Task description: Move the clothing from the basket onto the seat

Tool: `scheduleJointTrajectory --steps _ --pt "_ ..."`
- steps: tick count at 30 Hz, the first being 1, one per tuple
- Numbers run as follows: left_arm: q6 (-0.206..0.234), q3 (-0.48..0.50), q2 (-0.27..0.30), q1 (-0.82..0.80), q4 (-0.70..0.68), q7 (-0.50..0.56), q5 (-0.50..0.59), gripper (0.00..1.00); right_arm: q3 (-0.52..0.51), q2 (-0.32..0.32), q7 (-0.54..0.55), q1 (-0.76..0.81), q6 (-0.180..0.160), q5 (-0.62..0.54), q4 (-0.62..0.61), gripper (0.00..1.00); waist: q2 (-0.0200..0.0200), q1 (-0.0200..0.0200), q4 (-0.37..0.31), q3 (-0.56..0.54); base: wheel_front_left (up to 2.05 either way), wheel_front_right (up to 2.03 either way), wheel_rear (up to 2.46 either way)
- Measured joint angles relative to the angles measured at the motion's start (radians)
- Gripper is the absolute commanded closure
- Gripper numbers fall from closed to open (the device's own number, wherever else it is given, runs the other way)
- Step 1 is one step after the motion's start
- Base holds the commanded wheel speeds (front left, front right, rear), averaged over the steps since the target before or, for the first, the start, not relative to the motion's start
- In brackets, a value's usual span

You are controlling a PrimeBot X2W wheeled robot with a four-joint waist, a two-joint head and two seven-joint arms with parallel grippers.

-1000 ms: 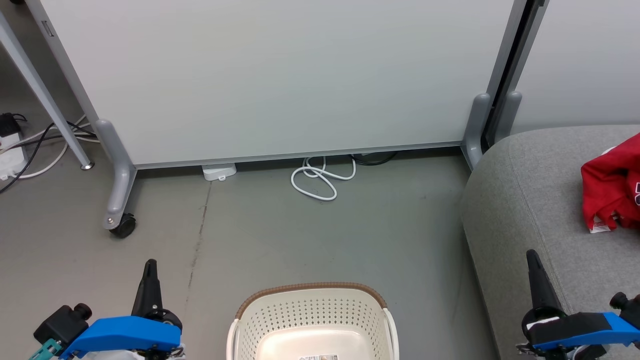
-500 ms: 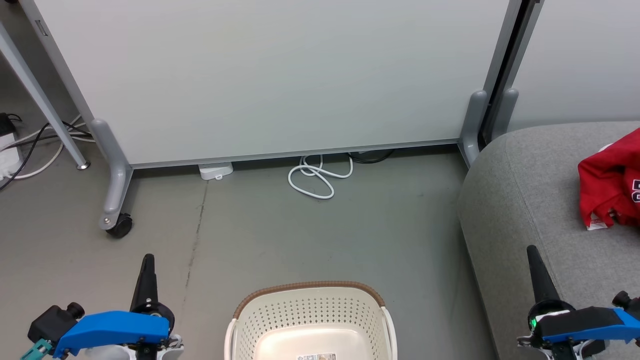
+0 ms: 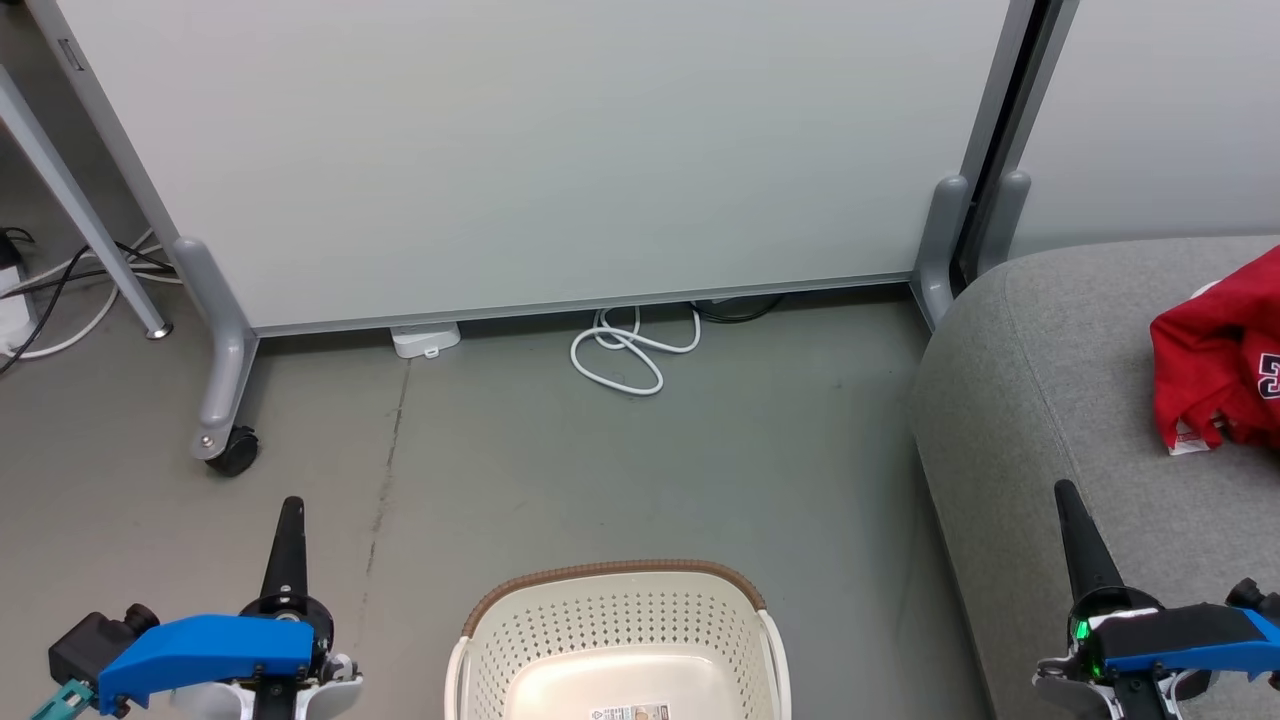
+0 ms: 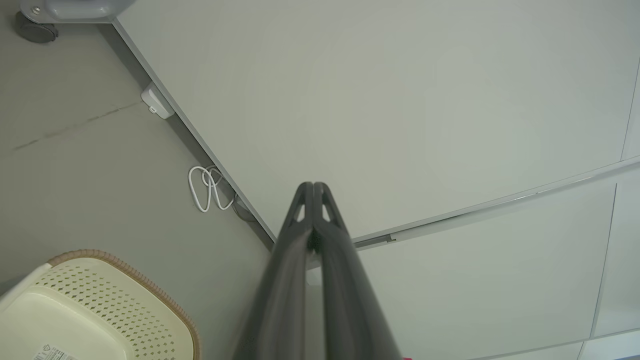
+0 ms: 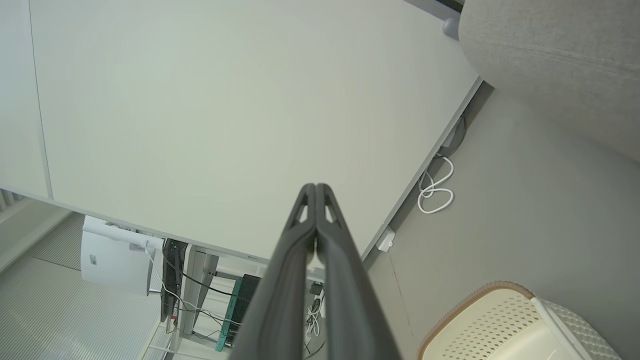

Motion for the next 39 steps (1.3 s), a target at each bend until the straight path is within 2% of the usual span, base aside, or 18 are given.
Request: scheduleJointTrajectory --steps 39 --pt "-0.018 0.047 -0.009 -0.029 -0.018 0.077 -0.306 1.0 -0.013 -0.001 0.079 -0.032 0.0 0.298 0.002 1.0 0.0 0.0 -0.021 0.013 0.0 0.0 0.0"
